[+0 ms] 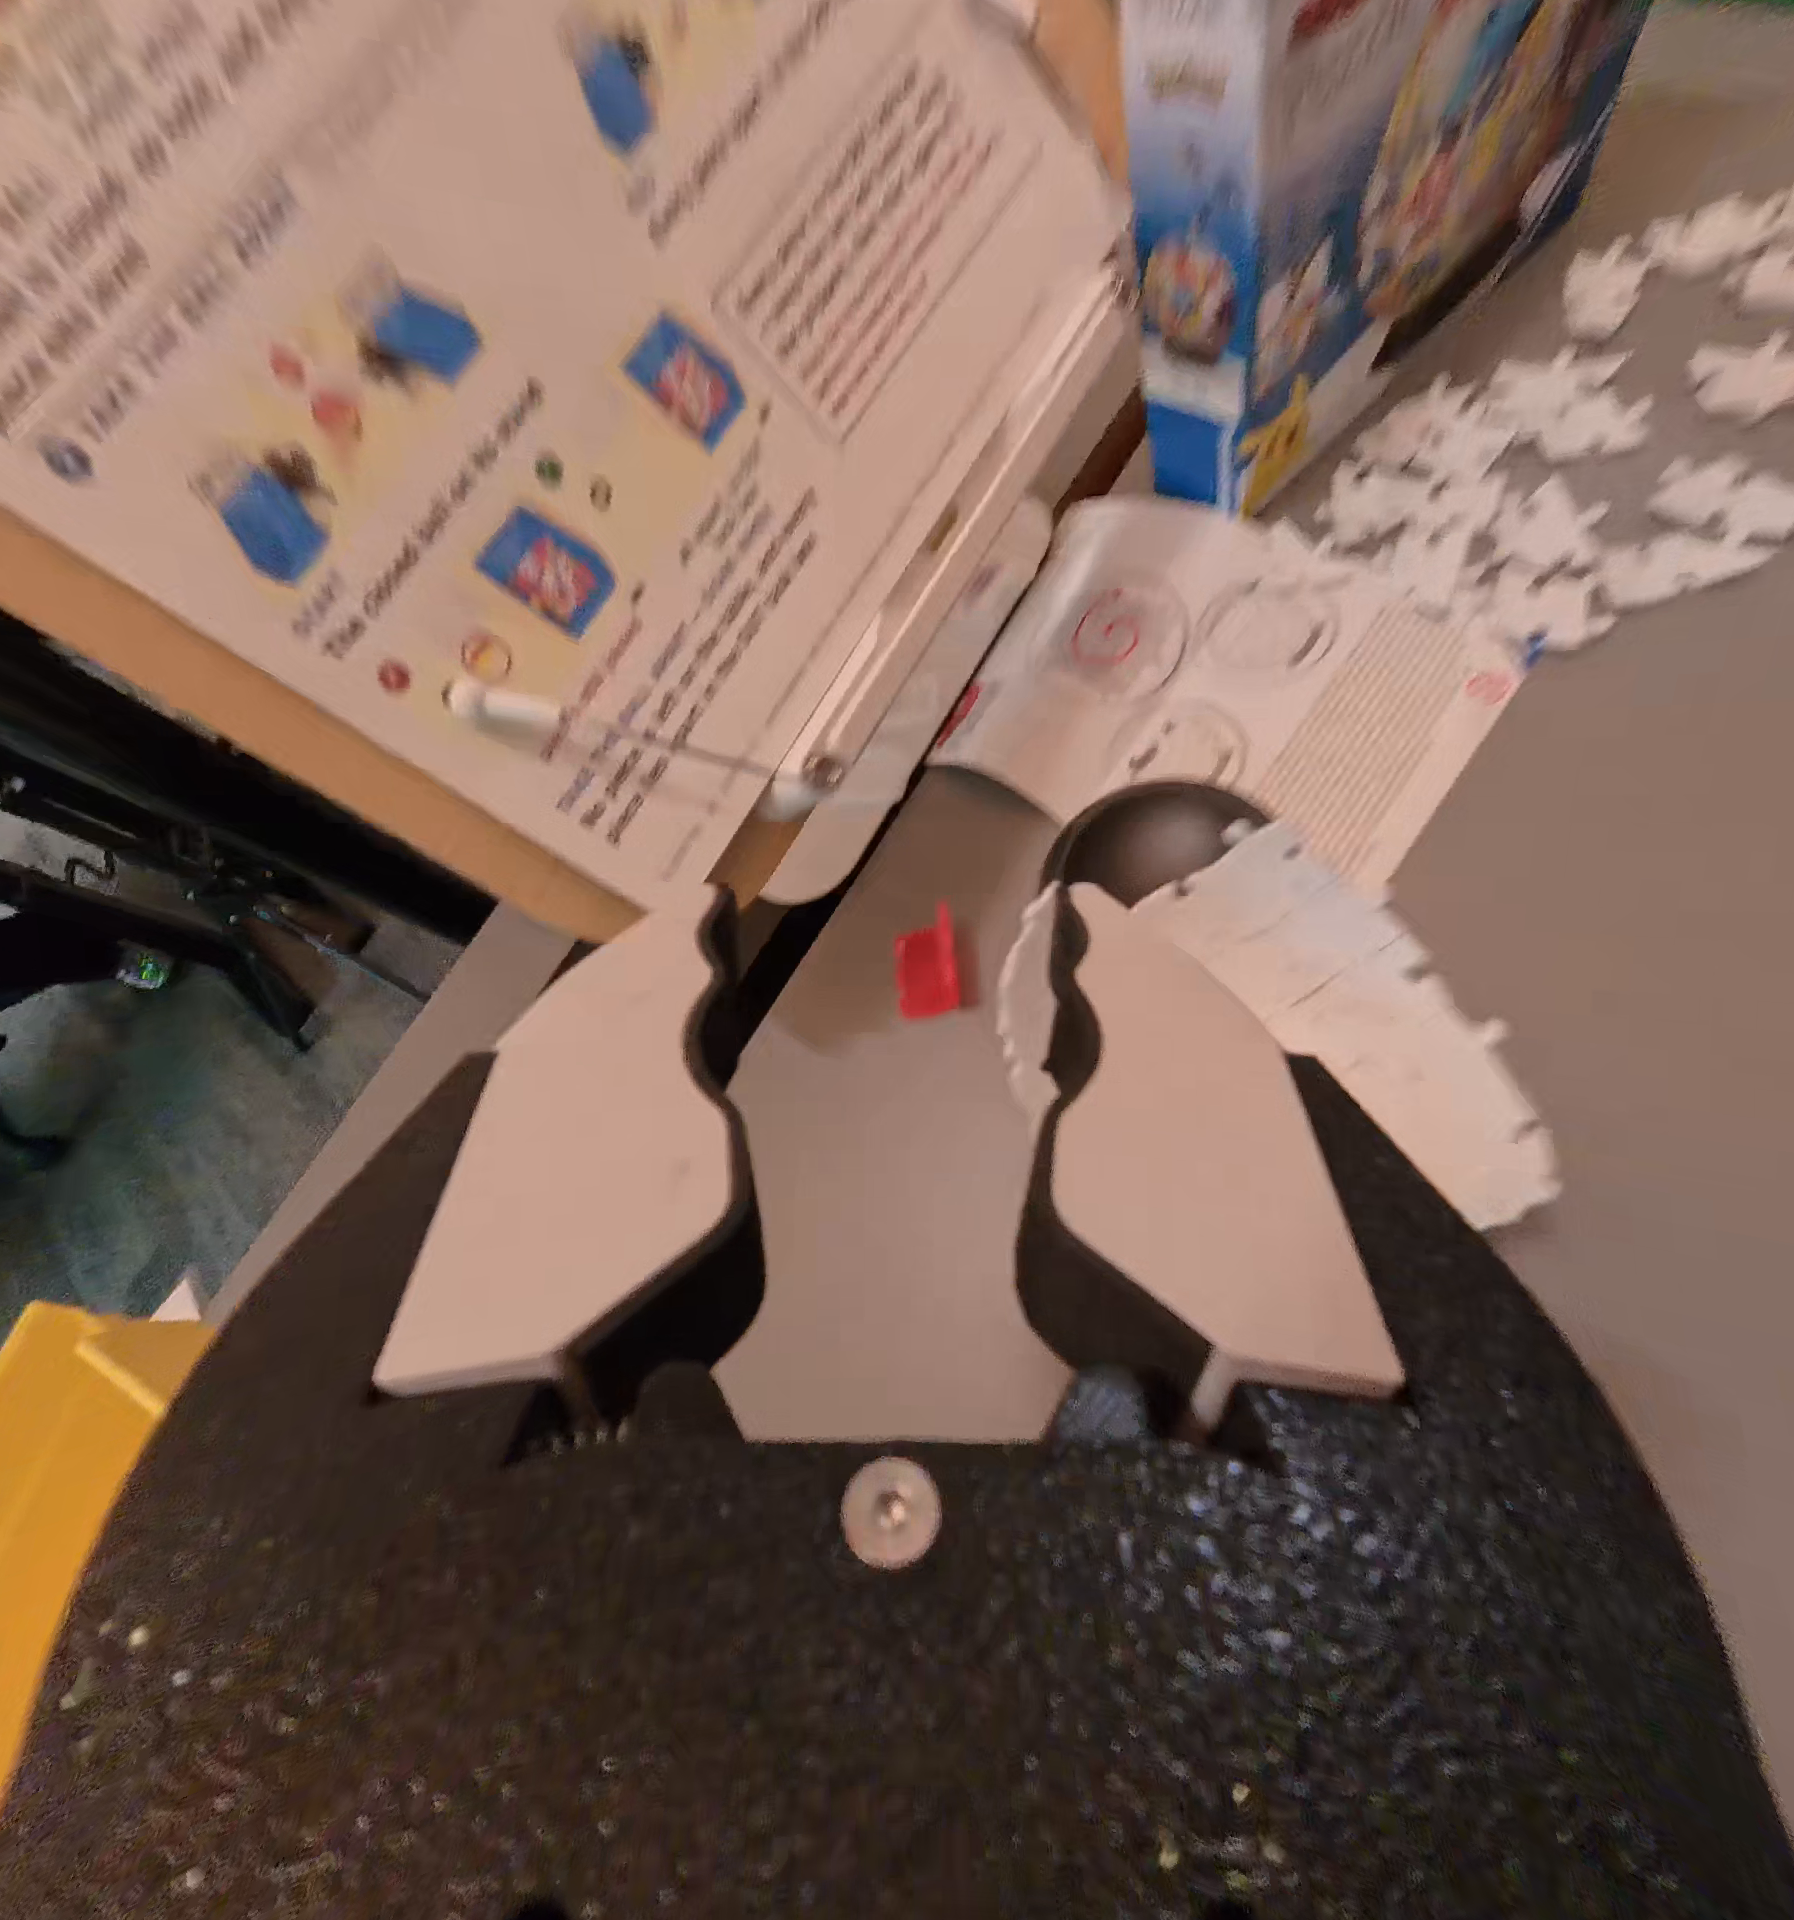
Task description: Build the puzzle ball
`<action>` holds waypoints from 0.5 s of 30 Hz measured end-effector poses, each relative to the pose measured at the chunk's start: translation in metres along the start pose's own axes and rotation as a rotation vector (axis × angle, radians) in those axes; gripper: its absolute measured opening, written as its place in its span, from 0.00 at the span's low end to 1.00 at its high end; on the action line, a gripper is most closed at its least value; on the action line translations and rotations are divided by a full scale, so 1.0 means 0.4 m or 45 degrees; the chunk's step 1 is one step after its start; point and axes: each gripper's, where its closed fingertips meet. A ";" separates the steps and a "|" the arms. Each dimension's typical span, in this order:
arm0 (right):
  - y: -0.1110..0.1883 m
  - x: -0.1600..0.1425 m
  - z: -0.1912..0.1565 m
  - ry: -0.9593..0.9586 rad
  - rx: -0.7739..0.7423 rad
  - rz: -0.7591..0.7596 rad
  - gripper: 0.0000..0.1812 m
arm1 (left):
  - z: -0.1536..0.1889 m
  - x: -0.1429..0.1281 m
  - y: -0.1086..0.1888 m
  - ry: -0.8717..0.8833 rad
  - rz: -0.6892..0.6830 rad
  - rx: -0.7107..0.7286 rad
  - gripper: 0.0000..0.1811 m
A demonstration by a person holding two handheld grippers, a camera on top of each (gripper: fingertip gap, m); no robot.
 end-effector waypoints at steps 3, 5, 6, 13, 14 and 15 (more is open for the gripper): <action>0.072 -0.101 -0.011 -0.016 -0.149 0.003 0.35 | 0.097 0.067 -0.001 0.029 0.112 -0.057 0.39; 0.115 -0.150 -0.027 -0.036 -0.215 0.019 0.36 | 0.193 0.099 -0.029 -0.024 0.159 -0.136 0.38; 0.133 -0.164 -0.031 -0.045 -0.251 0.050 0.36 | 0.250 0.105 -0.051 -0.061 0.157 -0.196 0.37; 0.211 -0.231 -0.029 -0.183 -0.382 0.148 0.37 | 0.634 0.085 -0.274 -0.102 -0.090 -0.591 0.32; 0.216 -0.240 -0.025 -0.176 -0.399 0.135 0.37 | 0.661 0.082 -0.303 -0.107 -0.143 -0.574 0.31; 0.221 -0.255 -0.023 -0.160 -0.412 0.097 0.37 | 0.683 0.081 -0.328 -0.114 -0.186 -0.557 0.29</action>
Point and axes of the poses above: each gripper's, where its closed fingertips meet, y back along the fingers, x out of its top, z = x × y across the jaws, and after that the axes turned 14 degrees about -x, right-handed
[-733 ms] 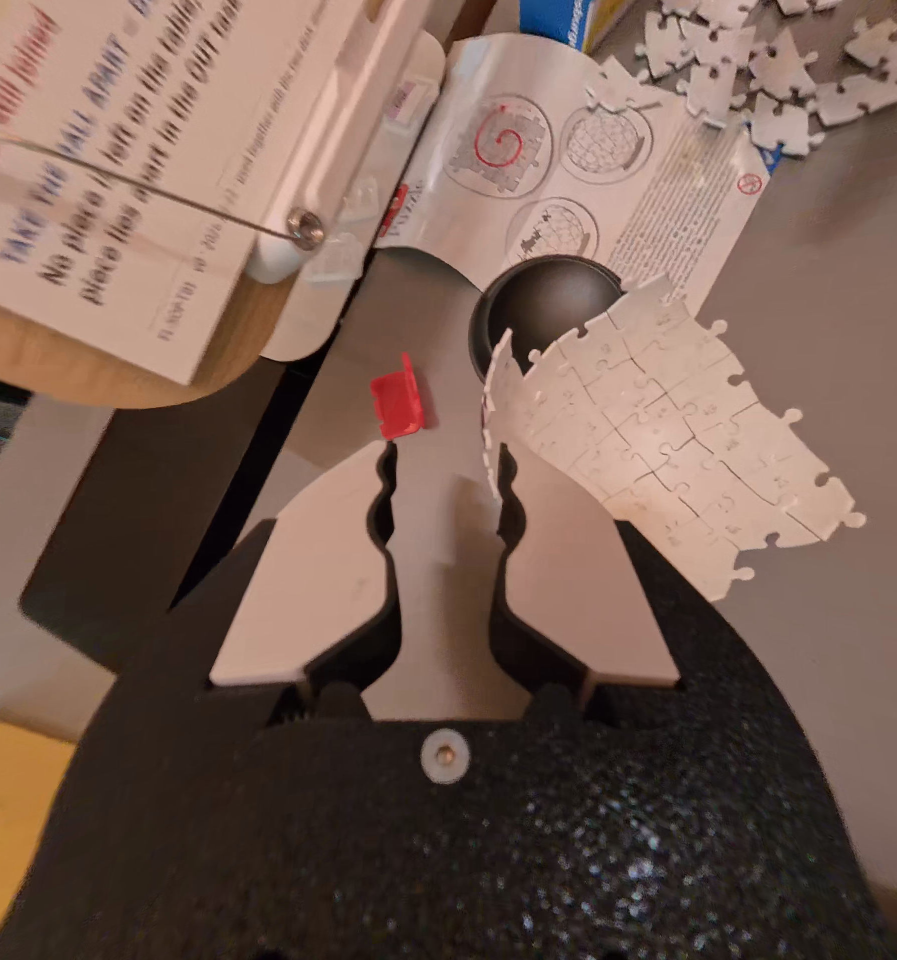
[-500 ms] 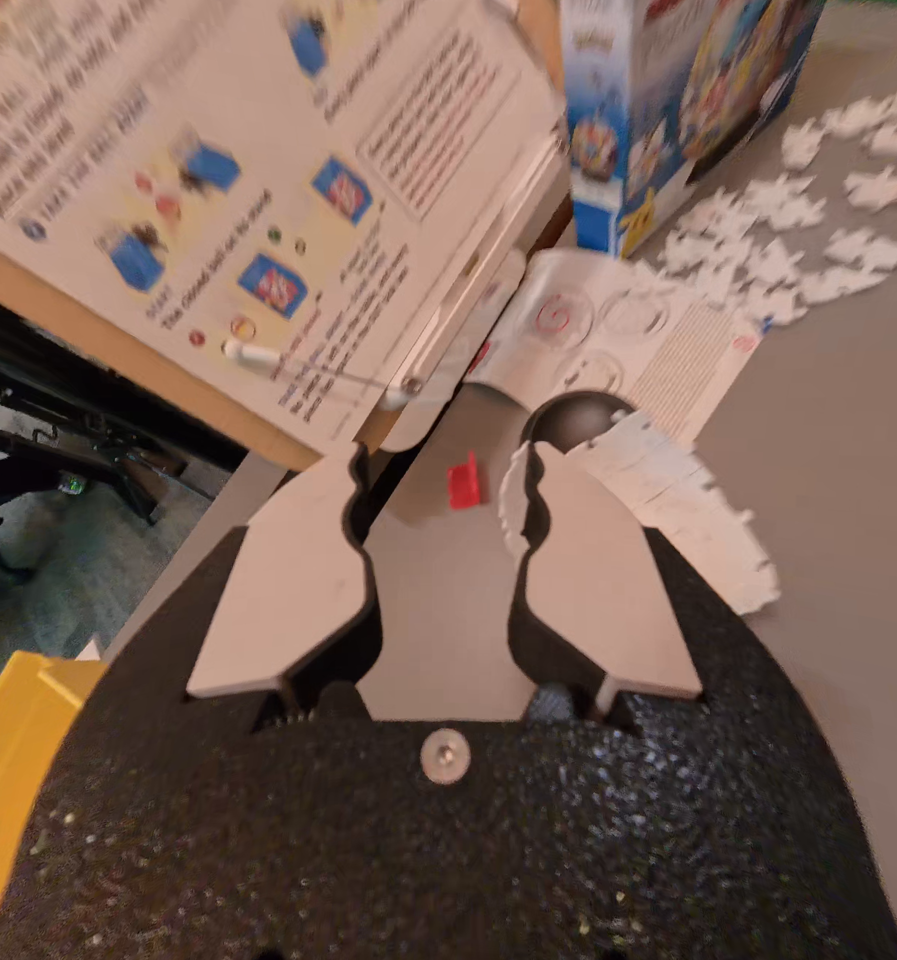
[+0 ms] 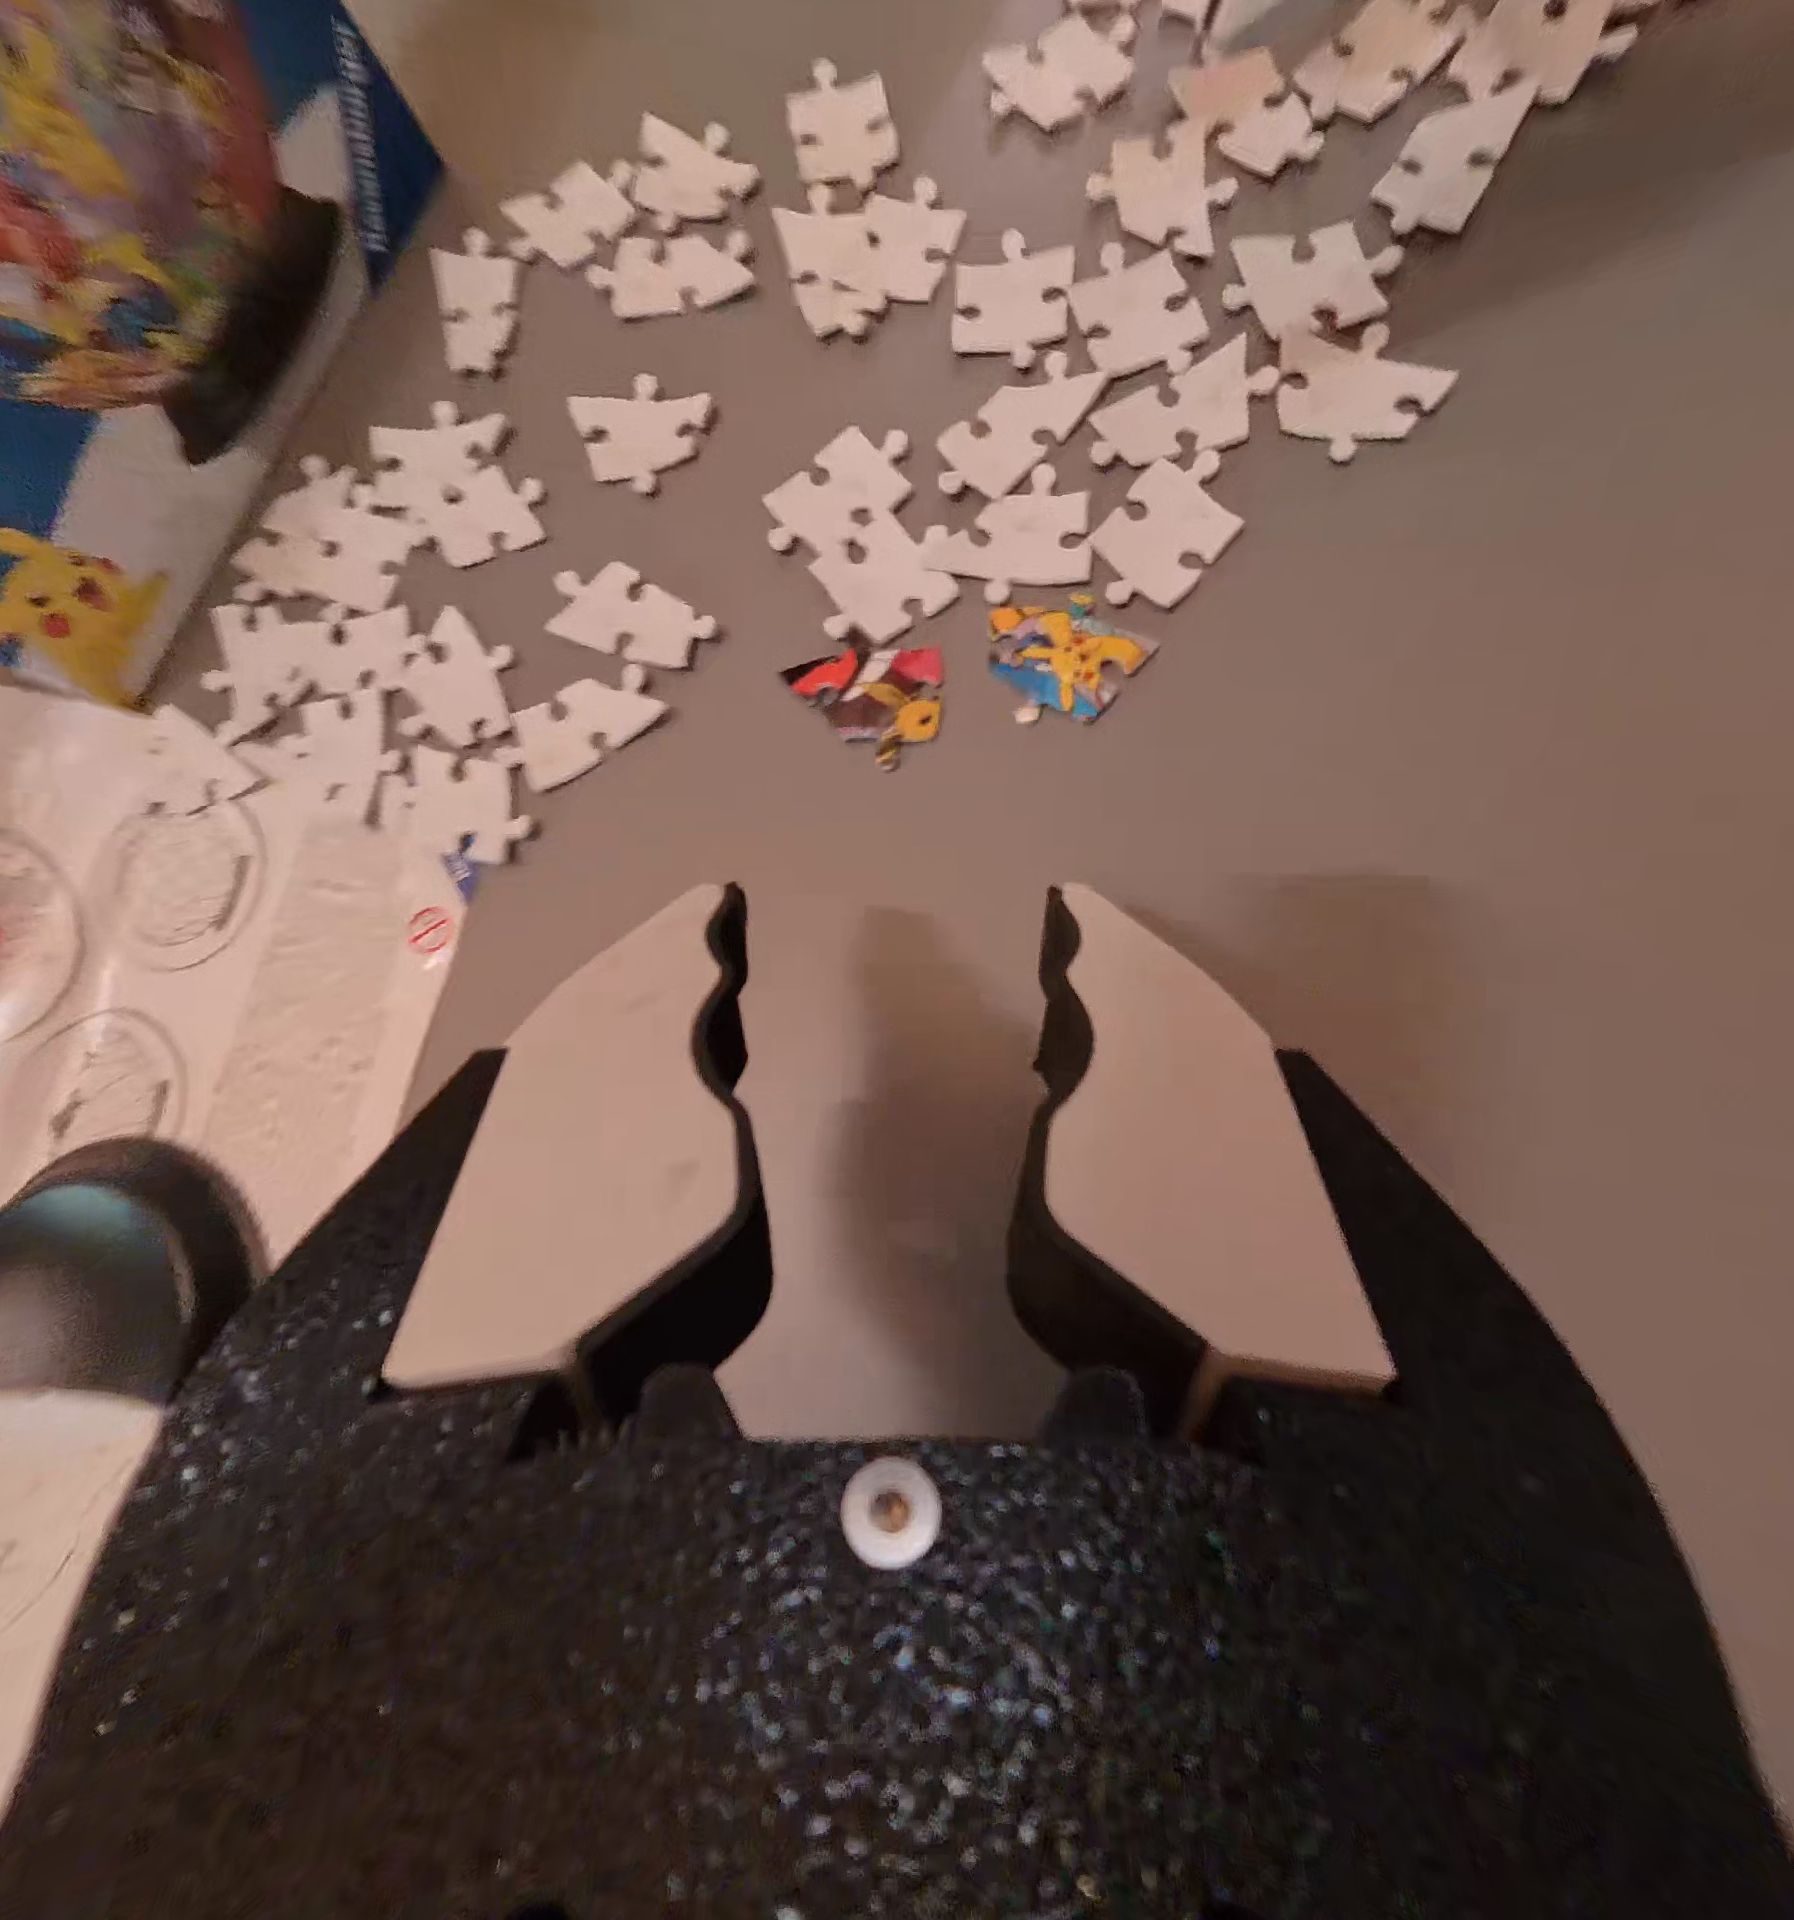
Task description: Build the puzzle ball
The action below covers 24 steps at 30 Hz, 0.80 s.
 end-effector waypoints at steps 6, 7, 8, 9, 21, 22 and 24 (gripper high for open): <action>0.022 -0.041 0.029 0.072 -0.103 -0.061 0.39 | 0.084 0.052 -0.138 0.067 -0.128 -0.096 0.25; 0.024 -0.038 0.035 0.067 -0.114 -0.051 0.38 | 0.082 0.061 -0.147 0.146 -0.130 -0.072 0.24; 0.026 -0.033 0.042 0.052 -0.125 -0.046 0.38 | 0.085 0.073 -0.155 0.226 -0.109 -0.067 0.23; 0.029 -0.028 0.044 0.036 -0.126 -0.038 0.39 | 0.087 0.083 -0.163 0.306 -0.088 -0.067 0.23; 0.055 0.001 0.043 -0.029 -0.052 0.079 0.39 | 0.059 0.050 -0.207 0.623 -0.167 0.175 0.18; 0.057 0.001 0.043 -0.037 -0.042 0.084 0.39 | 0.060 0.049 -0.206 0.624 -0.148 0.174 0.18; 0.060 0.000 0.046 -0.038 -0.041 0.091 0.39 | 0.059 0.045 -0.202 0.620 -0.122 0.165 0.17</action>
Point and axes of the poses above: each gripper's, where its closed fingertips meet, y back along the fingers, x out of its top, z = x × y across the jaws, and after that the axes turned 14 degrees about -x, right-handed
